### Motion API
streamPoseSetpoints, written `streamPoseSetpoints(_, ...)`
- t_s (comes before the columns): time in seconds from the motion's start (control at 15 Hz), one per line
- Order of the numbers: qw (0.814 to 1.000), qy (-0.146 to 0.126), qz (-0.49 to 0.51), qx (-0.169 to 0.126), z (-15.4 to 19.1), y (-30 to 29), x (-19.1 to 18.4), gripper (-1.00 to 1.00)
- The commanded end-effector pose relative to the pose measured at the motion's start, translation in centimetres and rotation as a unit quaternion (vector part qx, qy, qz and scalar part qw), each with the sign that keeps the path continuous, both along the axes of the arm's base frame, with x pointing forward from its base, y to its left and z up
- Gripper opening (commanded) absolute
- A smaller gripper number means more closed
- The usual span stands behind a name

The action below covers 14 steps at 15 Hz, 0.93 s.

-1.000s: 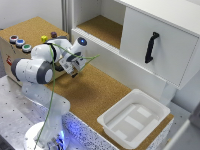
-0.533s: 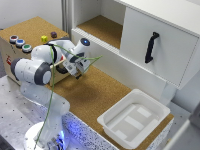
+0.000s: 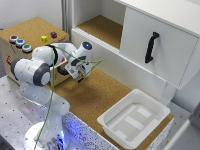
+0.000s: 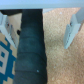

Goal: Go open the drawer

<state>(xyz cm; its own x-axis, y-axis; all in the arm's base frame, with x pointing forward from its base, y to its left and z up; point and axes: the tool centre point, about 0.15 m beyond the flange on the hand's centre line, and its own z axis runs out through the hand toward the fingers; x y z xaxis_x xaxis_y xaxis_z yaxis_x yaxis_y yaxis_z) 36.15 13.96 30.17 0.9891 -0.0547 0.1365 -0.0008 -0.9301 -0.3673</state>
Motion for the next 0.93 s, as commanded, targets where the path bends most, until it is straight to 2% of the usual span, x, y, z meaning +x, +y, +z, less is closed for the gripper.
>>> streamPoseSetpoints(0.0,0.991,-0.095,-0.037,-0.088,7.1,-1.4,-4.1,1.00)
streamPoseSetpoints(0.07,0.989,-0.105,-0.027,-0.105,9.0,-1.1,-4.4,1.00)
streamPoseSetpoints(0.2,0.985,-0.129,-0.003,-0.118,11.9,-0.2,-4.9,1.00)
streamPoseSetpoints(0.33,0.982,-0.135,0.062,-0.117,13.7,1.9,-4.7,1.00)
streamPoseSetpoints(0.6,0.966,-0.112,0.204,-0.109,14.2,7.1,-2.3,1.00)
streamPoseSetpoints(0.67,0.960,-0.108,0.231,-0.117,14.3,8.6,-1.7,1.00)
streamPoseSetpoints(0.87,0.929,-0.101,0.316,-0.164,14.3,13.7,-0.6,1.00)
